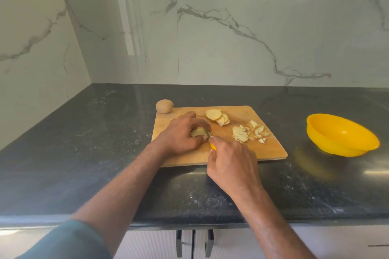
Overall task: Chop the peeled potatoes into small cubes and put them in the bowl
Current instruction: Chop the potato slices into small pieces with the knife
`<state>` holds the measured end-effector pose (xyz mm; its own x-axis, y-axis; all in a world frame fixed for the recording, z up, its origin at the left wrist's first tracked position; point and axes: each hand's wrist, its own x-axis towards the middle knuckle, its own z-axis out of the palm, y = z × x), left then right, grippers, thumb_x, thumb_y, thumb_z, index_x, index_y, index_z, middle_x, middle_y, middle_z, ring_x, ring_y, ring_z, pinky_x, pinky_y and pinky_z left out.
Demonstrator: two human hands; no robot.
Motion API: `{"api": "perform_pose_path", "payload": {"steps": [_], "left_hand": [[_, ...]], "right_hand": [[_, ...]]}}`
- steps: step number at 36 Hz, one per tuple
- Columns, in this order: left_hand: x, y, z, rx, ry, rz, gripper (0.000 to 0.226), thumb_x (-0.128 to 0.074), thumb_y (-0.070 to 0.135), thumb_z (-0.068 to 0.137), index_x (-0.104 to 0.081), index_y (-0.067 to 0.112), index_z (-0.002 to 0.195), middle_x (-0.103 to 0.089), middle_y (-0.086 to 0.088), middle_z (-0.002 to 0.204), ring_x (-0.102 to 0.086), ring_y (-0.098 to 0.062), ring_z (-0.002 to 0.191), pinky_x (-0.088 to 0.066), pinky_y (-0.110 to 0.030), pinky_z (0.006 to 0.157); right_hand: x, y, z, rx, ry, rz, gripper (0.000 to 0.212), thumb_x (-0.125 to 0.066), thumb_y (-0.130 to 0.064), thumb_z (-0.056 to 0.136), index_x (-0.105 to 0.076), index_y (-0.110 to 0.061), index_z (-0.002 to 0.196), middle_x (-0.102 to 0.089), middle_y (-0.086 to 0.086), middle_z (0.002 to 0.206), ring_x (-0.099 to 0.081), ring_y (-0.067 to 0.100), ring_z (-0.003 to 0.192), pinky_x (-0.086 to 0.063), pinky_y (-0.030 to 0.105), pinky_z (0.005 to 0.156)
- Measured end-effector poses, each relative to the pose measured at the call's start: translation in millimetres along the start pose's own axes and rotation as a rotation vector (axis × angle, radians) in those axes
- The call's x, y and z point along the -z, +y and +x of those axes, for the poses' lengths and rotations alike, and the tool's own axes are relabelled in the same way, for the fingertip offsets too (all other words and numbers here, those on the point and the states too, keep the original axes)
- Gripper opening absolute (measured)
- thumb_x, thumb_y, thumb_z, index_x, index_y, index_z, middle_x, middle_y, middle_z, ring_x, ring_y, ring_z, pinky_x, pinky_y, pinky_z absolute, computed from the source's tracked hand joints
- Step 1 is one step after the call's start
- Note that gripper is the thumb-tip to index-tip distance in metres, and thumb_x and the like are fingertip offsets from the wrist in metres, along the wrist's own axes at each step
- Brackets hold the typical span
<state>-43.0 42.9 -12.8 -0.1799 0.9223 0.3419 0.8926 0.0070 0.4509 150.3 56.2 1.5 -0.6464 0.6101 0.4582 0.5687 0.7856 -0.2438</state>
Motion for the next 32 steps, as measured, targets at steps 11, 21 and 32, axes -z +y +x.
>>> {"api": "perform_pose_path", "payload": {"steps": [11,21,32], "left_hand": [[0,0,1,0.004,-0.016,0.006,0.028,-0.064,0.041,0.085,-0.071,0.037,0.112,-0.046,0.007,0.088,-0.048,-0.007,0.081,-0.048,-0.047,0.087],[0,-1,0,-0.025,-0.010,0.013,0.027,-0.069,0.033,0.091,-0.069,0.038,0.117,-0.046,0.008,0.090,-0.048,-0.006,0.082,-0.047,-0.042,0.086],[1,-6,-5,0.050,0.154,-0.174,0.063,-0.084,0.030,0.079,-0.056,0.025,0.135,-0.061,0.005,0.086,-0.059,-0.009,0.078,-0.046,-0.018,0.071]], "right_hand": [[11,3,-14,-0.010,-0.071,0.021,0.031,-0.053,-0.022,0.096,-0.062,-0.025,0.125,-0.071,-0.004,0.090,-0.050,0.012,0.070,-0.039,0.023,0.064],[29,13,-34,-0.041,0.015,0.050,0.036,-0.062,-0.026,0.091,-0.069,-0.027,0.126,-0.077,-0.005,0.099,-0.071,0.019,0.086,-0.052,0.027,0.067],[7,11,1,-0.104,0.099,0.052,0.036,-0.059,-0.027,0.091,-0.067,-0.025,0.126,-0.076,0.000,0.096,-0.070,0.024,0.086,-0.047,0.030,0.062]]}}
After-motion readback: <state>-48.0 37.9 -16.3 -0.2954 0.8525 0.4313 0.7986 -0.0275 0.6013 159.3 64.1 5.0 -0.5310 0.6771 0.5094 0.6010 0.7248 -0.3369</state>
